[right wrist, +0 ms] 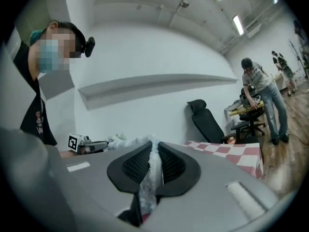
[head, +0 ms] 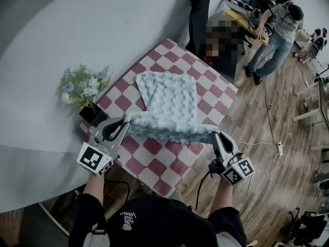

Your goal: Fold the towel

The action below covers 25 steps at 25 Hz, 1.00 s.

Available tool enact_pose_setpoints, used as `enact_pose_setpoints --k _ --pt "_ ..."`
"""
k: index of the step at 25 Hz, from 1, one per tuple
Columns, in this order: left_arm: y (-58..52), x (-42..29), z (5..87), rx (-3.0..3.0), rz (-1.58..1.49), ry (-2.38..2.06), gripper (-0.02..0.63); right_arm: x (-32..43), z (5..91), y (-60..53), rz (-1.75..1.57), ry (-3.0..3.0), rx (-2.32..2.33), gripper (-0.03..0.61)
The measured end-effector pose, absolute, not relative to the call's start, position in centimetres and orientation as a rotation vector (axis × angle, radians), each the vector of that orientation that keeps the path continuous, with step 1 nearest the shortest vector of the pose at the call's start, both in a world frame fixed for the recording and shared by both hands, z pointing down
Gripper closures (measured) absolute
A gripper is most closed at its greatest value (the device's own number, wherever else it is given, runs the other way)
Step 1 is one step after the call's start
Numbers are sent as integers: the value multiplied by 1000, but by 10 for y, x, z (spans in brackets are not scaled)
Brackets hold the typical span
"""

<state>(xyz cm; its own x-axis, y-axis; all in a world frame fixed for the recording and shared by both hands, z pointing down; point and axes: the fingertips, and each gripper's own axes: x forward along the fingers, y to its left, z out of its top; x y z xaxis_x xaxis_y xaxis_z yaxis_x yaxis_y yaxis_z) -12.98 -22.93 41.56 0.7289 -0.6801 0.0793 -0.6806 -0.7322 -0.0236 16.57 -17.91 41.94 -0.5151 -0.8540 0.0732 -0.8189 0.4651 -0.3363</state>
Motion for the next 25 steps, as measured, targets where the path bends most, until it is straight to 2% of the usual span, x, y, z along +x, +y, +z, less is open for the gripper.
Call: enact_pose_setpoints --k 4,9,19,25 --pt "-164 -146 363 3086 -62 -1036 588 151 370 -112 -308 2594 -1436 537" --pt "-88 -158 358 3218 104 -899 588 140 344 -41 -184 2675 -1338 537" --pt "15 -147 407 3057 329 -970 588 151 374 49 -294 2827 -1164 538" --pt "64 -143 421 2963 335 -1066 588 154 396 87 -386 2912 -1011 538"
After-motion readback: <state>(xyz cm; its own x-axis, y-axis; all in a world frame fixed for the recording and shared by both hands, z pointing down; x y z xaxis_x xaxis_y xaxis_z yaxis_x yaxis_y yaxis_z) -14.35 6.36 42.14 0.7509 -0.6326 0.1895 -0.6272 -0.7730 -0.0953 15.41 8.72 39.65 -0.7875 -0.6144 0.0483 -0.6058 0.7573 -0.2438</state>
